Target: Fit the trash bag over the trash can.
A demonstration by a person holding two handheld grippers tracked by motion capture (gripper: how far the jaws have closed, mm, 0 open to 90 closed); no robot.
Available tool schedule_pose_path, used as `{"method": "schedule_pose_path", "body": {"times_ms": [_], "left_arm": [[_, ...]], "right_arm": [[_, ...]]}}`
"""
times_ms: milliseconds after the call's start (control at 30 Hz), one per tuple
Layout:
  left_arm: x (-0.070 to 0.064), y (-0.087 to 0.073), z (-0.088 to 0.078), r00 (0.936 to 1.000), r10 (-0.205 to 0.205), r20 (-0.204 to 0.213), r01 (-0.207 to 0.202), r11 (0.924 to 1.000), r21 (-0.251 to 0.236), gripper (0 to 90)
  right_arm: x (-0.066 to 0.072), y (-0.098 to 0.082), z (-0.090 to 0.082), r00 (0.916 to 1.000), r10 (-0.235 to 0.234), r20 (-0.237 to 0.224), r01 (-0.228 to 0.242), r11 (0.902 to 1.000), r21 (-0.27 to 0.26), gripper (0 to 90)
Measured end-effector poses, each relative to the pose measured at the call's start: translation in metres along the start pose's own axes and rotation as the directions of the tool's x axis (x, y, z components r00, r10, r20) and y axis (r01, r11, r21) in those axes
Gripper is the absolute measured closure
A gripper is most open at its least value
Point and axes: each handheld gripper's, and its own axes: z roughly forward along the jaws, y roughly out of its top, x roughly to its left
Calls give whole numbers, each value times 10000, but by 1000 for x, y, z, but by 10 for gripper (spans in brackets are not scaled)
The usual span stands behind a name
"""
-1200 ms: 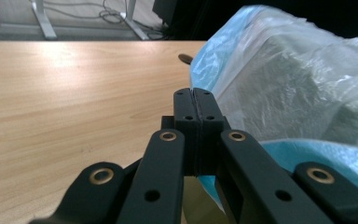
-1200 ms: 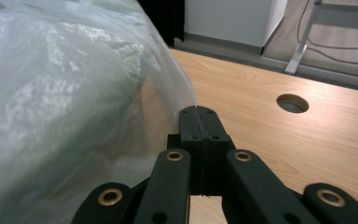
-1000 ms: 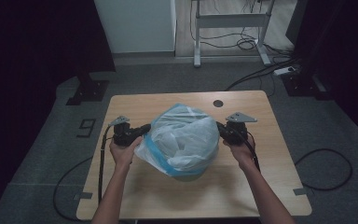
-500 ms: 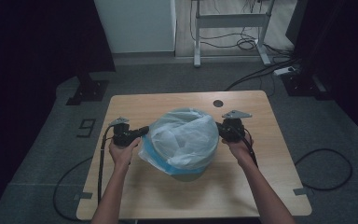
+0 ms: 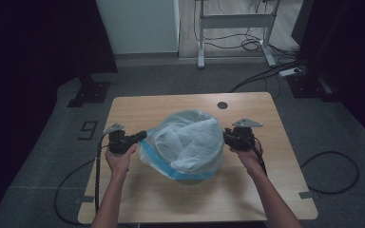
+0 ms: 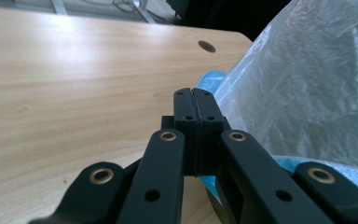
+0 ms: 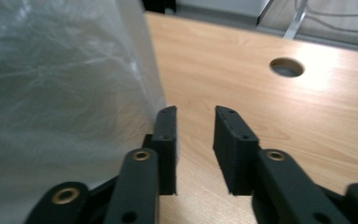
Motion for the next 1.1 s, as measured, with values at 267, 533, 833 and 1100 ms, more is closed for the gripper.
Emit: {"method": "schedule_pose_path", "body": {"times_ms": [267,533,833,1100], "left_arm": [[-5,-1,4,9996,278,55,-276,9994,-221,890],[-9,0,6,9993,316,189,-311,9991,-271,888],[-10,-1,9,9995,297,116,-295,9994,-205,886],[-11,-5,13,9995,266,168,-263,9995,-151,886]], "right_arm": [[2,-14,-56,9990,367,-253,-402,9866,-1579,501],[40,-44,-94,9847,-274,-1722,-85,9788,-2048,465],[79,-64,-89,9525,-794,-2940,270,9836,-1782,438],[102,-66,-89,9173,-1132,-3818,421,9809,-1897,439]]}}
